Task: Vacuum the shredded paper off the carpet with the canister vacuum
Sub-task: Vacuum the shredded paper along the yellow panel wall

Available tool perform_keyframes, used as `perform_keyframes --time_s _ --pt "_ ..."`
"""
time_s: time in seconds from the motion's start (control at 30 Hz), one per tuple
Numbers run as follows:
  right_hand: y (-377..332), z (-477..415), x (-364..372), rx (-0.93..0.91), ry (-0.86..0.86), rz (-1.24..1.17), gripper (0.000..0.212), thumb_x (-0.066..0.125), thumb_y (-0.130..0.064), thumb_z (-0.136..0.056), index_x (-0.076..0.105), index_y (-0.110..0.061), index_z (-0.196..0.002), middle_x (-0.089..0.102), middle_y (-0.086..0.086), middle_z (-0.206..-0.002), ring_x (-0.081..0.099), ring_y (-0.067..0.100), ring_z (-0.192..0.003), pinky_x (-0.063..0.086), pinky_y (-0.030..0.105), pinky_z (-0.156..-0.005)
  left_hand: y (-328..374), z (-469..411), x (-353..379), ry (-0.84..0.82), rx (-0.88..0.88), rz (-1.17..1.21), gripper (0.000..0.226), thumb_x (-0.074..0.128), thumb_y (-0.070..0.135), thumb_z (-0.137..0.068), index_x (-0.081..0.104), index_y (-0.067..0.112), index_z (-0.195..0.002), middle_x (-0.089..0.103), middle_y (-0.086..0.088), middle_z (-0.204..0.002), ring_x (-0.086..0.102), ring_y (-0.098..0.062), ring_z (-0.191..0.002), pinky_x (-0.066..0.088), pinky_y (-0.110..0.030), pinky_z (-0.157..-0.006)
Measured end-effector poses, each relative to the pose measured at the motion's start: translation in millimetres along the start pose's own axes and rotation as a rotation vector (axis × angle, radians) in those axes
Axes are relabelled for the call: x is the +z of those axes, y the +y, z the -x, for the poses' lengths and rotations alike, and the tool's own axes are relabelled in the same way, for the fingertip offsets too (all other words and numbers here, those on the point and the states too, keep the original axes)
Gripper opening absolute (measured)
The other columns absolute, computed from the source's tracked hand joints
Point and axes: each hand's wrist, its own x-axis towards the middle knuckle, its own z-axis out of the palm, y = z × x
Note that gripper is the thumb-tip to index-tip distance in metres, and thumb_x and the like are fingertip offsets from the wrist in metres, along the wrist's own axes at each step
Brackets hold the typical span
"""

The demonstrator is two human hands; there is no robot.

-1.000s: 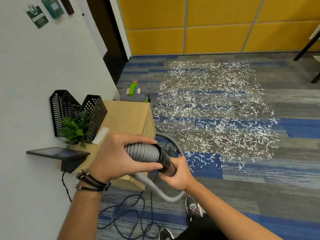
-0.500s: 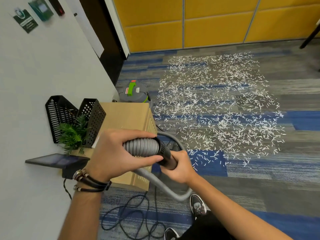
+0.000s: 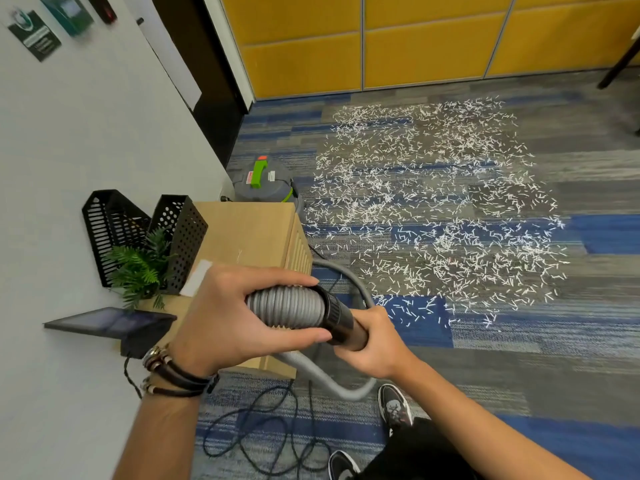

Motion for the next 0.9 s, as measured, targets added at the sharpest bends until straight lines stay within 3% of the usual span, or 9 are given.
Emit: perform_keyframes --time_s 0.17,0.47,0.63,0.9 --pt "-4.7 -0.5 -1.4 -0.016 0.028 0.007 0.038 0.073 0.001 -0.069 0.049 -0.028 -0.065 0.039 -0.015 -0.052 0.035 0.004 -0.047 0.028 0.022 -0.051 7.4 2.0 -5.0 0.052 0.017 -0.050 0.052 0.094 0.049 -0.067 0.078 0.027 -0.111 0.076 0.019 -0.106 0.074 0.005 -0.093 0.058 -0.016 -0.083" --pt "0.2 -32.5 1.0 -0.050 0.013 0.018 0.051 0.070 0.005 -0.064 0.043 -0.037 -0.068 0.035 -0.017 -0.051 0.030 0.001 -0.048 0.025 0.016 -0.051 -3.0 -5.0 3.7 0.059 -0.010 -0.168 0.052 0.090 0.055 -0.072 0.081 0.024 -0.112 0.078 0.017 -0.108 0.073 0.005 -0.097 0.063 -0.029 -0.084" --pt "6.1 -25.2 4.0 -0.001 -0.019 0.008 0.041 0.072 0.004 -0.065 0.047 -0.029 -0.066 0.041 -0.003 -0.051 0.031 0.001 -0.050 0.026 0.022 -0.050 -2.7 -7.7 5.2 -0.006 -0.051 -0.122 0.051 0.090 0.058 -0.070 0.080 0.030 -0.112 0.078 0.017 -0.106 0.074 0.003 -0.096 0.063 -0.031 -0.083" --pt "-8.5 12.3 -2.7 0.058 -0.027 -0.022 0.023 0.069 -0.007 -0.072 0.051 -0.018 -0.065 0.040 -0.013 -0.053 0.034 0.004 -0.050 0.028 0.025 -0.052 10.0 -1.5 0.7 -0.044 -0.065 0.014 0.056 0.101 0.048 -0.059 0.082 0.025 -0.106 0.079 0.019 -0.102 0.076 0.001 -0.093 0.059 -0.018 -0.082"
